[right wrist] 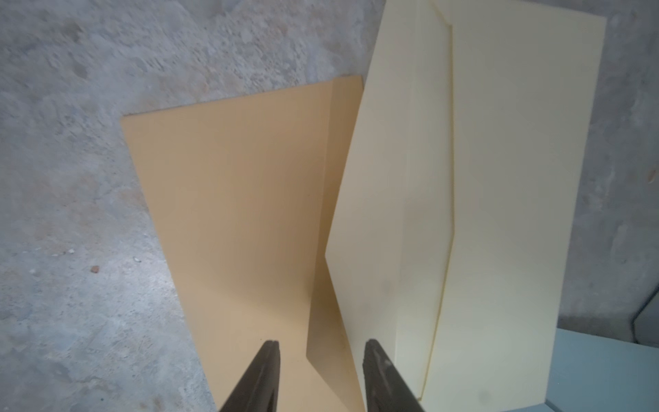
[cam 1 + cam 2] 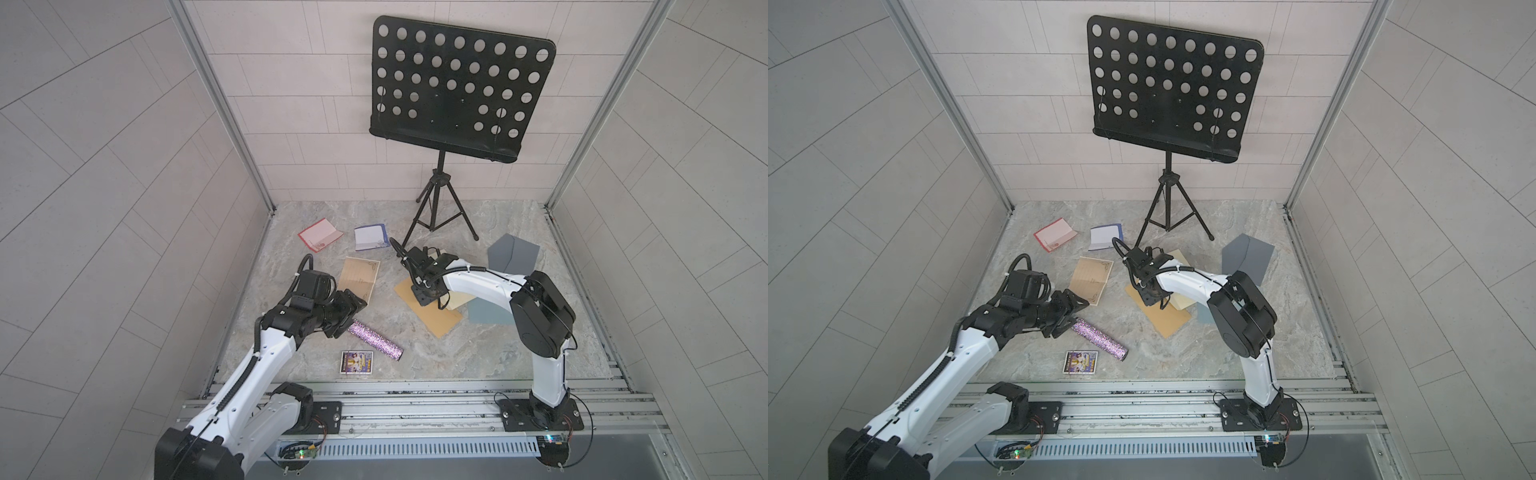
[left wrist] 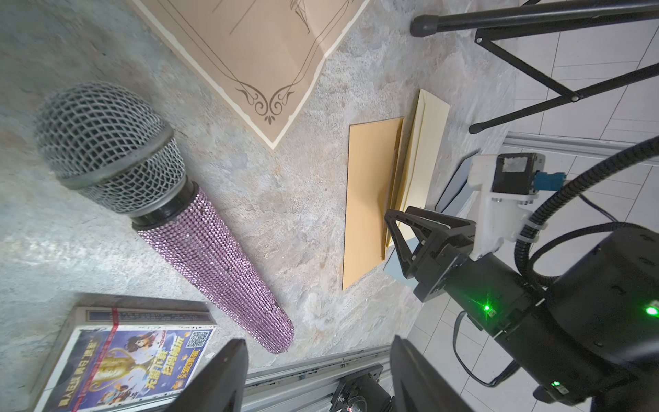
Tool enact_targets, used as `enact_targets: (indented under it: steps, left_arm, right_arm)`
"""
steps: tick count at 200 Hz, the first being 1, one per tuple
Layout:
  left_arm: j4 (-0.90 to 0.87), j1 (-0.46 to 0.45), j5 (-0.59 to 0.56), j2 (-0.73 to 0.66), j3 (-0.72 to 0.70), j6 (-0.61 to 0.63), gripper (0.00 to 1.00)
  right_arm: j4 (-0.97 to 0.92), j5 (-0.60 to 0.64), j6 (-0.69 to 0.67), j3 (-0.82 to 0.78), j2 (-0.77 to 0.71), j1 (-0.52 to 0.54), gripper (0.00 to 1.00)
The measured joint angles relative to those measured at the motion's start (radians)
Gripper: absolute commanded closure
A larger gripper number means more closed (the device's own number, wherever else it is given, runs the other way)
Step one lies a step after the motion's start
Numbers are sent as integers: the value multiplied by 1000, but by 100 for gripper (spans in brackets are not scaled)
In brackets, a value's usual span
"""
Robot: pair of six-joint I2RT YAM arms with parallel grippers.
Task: Take the letter paper out of the envelope
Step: Pick up the envelope from the center of the board.
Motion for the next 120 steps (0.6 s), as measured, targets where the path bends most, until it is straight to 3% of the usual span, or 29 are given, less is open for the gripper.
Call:
enact_targets:
  steps: [52,89,120]
  left_arm:
    - [-2,0,7,-5,0,0,29]
    - [-2,0,7,-10,0,0,29]
    - [-2,0,7,-10,0,0,29]
  right_arm:
    - [-18,50,-15,5,-5,11,54]
    - [-6,75,-8,-47,-50,49,72]
    - [-2,73,5,-82,-103,75,73]
